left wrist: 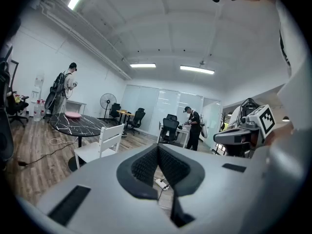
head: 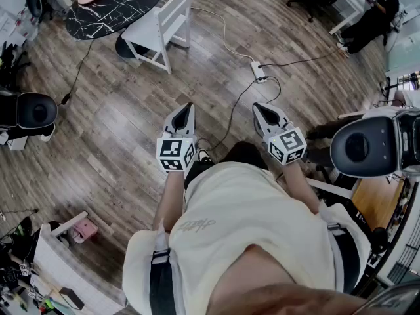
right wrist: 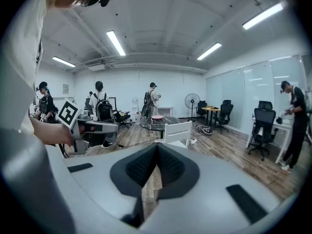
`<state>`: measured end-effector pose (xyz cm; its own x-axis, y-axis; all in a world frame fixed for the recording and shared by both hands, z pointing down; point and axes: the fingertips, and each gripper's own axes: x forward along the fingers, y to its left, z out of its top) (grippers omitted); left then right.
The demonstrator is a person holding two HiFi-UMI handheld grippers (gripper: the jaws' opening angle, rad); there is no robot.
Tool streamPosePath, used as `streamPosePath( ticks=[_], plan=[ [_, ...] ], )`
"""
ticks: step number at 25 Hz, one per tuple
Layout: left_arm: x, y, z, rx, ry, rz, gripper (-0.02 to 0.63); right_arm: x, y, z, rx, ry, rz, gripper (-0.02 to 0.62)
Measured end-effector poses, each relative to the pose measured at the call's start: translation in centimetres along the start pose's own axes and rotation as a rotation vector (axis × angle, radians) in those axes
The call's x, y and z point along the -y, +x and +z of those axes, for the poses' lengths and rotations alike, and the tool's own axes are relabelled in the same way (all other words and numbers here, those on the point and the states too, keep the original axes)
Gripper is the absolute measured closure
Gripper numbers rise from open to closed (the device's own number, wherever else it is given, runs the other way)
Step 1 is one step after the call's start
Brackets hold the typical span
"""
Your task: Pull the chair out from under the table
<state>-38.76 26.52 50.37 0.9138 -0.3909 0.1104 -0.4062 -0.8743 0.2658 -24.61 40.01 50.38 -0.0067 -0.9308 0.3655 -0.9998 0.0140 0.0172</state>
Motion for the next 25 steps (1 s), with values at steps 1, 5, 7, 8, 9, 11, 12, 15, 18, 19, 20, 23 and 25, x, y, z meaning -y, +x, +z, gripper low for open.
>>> streamPosePath(
  ticks=[1,5,7,8,9,11,12,15,18,19,20,23,25],
  plan=[
    [-0.1,0.1,0.2,0.005,-0.001,-0.002,0.589,0.1,0.2,0.0,-0.001,-0.002,-0.002,0.592],
    [-0.3,0.1,0.1,0.000,-0.012,-0.001,0.589,0.3,0.8,0.0,-0.005,-0.001,-0.005,0.592],
    [-0.3,0.4,-0.3,-0.012,-0.015,-0.001,0.589,0.5,1.0,0.2,-0.001,-0.010,-0.005,0.592],
    [-0.3,0.6,-0.4,-0.017,-0.014,-0.001,0.589,0.7,1.0,0.3,0.003,-0.017,-0.007,0.592],
    [-0.3,0.9,-0.5,-0.022,-0.012,-0.003,0.589,0.9,1.1,0.4,0.008,-0.023,-0.013,0.591],
    [-0.1,1.3,-0.5,-0.030,-0.007,-0.008,0.589,1.2,1.3,0.2,0.013,-0.024,-0.029,0.591],
    [-0.1,1.6,-0.4,-0.034,-0.003,-0.013,0.589,1.4,1.4,0.2,0.013,-0.020,-0.033,0.591],
    [0.0,3.1,-0.2,-0.048,0.011,-0.026,0.589,2.5,2.2,0.0,0.009,-0.012,-0.037,0.591],
    [0.1,5.0,-0.2,-0.066,0.009,-0.035,0.589,4.0,3.0,-0.4,0.005,0.007,-0.042,0.591],
    [0.0,5.7,-0.2,-0.071,0.011,-0.035,0.589,4.7,3.3,-0.5,0.003,0.014,-0.044,0.592],
    [0.0,6.5,-0.1,-0.074,0.016,-0.034,0.589,5.5,3.9,-0.7,0.001,0.021,-0.046,0.592],
    [-0.8,9.3,0.3,-0.090,0.035,-0.024,0.589,8.1,6.1,-1.2,-0.007,0.024,-0.047,0.594],
    [-1.7,11.6,0.7,-0.104,0.050,-0.011,0.589,9.9,8.0,-0.7,0.001,0.025,-0.037,0.594]
  ],
)
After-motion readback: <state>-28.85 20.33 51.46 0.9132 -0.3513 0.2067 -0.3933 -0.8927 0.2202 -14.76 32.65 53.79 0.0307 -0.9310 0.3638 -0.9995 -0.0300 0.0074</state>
